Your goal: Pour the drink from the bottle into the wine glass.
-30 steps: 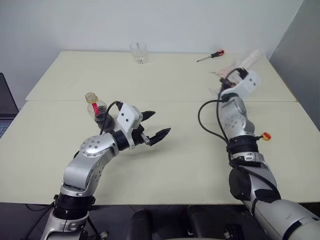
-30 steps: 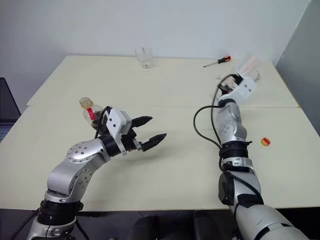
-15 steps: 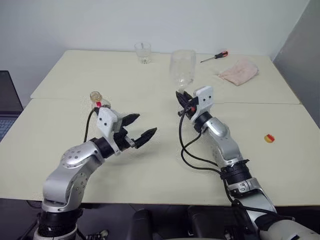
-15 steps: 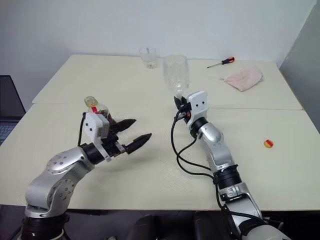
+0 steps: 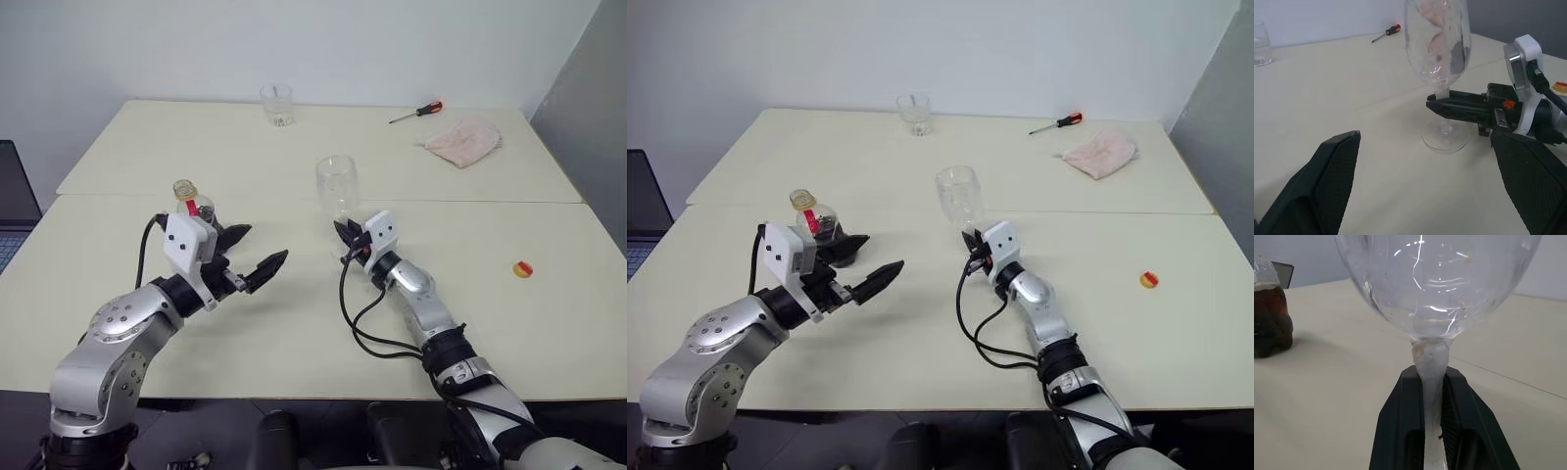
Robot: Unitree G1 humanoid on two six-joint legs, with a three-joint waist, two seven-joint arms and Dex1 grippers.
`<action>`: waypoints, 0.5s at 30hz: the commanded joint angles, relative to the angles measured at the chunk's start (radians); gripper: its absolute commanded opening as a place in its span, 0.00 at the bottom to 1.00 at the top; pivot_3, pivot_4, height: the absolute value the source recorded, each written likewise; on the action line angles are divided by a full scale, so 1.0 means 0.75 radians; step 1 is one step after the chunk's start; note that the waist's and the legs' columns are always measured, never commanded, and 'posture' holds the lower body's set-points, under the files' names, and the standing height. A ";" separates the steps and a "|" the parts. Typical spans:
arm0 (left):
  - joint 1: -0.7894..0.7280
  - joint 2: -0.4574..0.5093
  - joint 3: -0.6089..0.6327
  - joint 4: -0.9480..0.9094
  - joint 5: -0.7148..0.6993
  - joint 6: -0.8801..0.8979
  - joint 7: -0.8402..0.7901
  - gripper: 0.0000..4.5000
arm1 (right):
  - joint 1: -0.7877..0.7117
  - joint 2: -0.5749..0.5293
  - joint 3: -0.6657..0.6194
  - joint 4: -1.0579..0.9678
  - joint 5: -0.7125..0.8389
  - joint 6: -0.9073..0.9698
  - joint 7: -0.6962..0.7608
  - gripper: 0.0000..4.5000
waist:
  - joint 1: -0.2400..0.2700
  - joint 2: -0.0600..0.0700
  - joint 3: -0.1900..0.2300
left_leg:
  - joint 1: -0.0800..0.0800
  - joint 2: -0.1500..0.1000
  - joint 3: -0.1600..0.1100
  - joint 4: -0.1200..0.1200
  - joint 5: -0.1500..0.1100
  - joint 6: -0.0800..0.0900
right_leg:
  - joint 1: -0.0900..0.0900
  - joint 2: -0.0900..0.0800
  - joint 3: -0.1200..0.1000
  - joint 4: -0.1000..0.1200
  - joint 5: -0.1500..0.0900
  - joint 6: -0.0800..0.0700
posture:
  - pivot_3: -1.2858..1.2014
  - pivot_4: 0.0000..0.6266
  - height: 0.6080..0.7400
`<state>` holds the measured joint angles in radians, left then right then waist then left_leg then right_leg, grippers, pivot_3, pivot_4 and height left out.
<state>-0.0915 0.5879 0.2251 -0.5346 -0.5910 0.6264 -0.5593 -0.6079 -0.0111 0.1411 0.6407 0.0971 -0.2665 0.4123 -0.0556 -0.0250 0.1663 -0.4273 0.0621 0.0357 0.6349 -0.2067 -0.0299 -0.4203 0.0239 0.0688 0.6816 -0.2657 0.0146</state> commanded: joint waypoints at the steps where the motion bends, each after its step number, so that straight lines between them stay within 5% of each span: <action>1: -0.009 0.012 0.013 -0.056 -0.019 -0.002 0.003 1.00 | -0.024 0.026 -0.002 0.036 -0.027 -0.061 0.000 0.04 | -0.001 0.000 0.000 | 0.001 0.000 0.000 0.000 0.000 0.000 | 0.001 0.000 0.000 0.000 0.000 0.000 | 0.52 0.24 1.00; 15: -0.033 0.015 -0.035 0.020 0.026 -0.048 -0.041 1.00 | 0.006 -0.078 -0.003 0.061 -0.028 0.117 0.135 0.04 | -0.001 -0.003 -0.002 | 0.017 0.000 0.000 -0.004 0.000 0.000 | 0.015 0.000 0.001 -0.001 -0.005 0.004 | 0.52 0.24 1.00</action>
<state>-0.1004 0.5914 0.2008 -0.5109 -0.5775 0.6165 -0.5814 -0.6271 -0.0514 0.1390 0.6663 0.0919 -0.2264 0.4936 -0.0564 -0.0269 0.1650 -0.4141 0.0622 0.0359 0.6321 -0.2068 -0.0299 -0.4088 0.0238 0.0691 0.6805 -0.2695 0.0175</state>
